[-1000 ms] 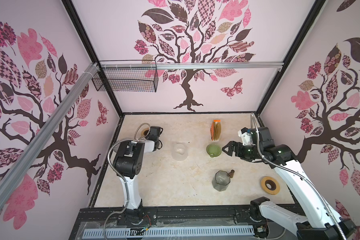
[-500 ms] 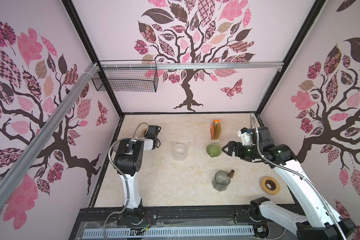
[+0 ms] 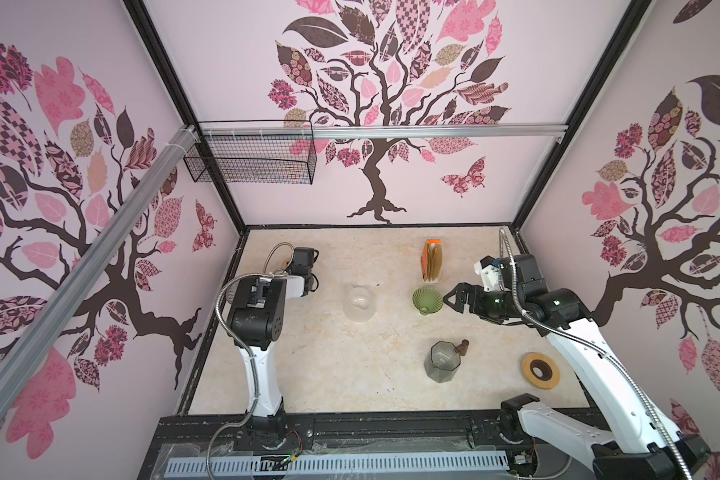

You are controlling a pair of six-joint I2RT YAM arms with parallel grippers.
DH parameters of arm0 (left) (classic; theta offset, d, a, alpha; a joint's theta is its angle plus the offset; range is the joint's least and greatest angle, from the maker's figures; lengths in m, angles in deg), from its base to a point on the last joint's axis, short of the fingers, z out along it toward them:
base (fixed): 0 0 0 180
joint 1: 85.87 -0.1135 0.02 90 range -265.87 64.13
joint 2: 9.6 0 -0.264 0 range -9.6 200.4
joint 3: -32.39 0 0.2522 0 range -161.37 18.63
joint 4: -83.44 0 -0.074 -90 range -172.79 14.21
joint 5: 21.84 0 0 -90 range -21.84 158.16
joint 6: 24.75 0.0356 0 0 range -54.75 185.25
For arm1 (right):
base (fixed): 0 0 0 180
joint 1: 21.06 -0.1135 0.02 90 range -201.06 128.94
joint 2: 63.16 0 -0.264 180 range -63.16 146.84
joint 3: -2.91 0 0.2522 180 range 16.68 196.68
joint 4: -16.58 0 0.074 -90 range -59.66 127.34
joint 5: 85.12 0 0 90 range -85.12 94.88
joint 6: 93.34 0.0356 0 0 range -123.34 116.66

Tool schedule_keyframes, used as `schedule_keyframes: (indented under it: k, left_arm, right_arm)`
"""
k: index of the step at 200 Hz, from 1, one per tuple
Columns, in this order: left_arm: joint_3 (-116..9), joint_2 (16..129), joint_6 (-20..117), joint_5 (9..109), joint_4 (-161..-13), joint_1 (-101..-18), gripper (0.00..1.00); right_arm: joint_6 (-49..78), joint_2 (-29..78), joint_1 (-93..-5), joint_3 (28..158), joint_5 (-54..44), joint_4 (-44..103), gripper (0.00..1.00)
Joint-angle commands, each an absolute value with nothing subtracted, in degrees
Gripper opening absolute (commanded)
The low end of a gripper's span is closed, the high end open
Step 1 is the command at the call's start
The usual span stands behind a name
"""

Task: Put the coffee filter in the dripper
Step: 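Lift the bamboo ring holder off the table with the left gripper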

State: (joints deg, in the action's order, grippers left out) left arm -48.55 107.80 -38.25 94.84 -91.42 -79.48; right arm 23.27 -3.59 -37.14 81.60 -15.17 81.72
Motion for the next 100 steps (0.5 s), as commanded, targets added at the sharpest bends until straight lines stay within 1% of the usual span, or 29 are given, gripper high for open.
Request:
schedule_keyframes:
  k: [1, 35, 53, 80, 100]
  left_arm:
    - [-50.32, 109.18, -38.64, 93.58, -90.88, -80.18, 0.21]
    - [-49.91, 108.73, -38.02, 92.89, -90.95, -80.73, 0.16]
    - [-49.83, 108.59, -37.47, 91.81, -90.97, -81.18, 0.12]
    - [-49.56, 108.07, -37.06, 90.99, -91.01, -81.77, 0.09]
    - [-49.12, 107.69, -36.67, 90.05, -91.66, -82.25, 0.05]
  right_arm:
    - [22.61, -3.21, -37.59, 81.45, -15.33, 81.85, 1.0]
    - [22.48, -3.3, -37.59, 81.1, -15.24, 81.51, 1.0]
    - [22.4, -3.39, -37.58, 80.8, -15.18, 81.4, 1.0]
    - [22.32, -3.39, -37.59, 80.6, -15.29, 81.25, 1.0]
    - [22.15, -3.48, -37.59, 80.75, -15.16, 81.23, 1.0]
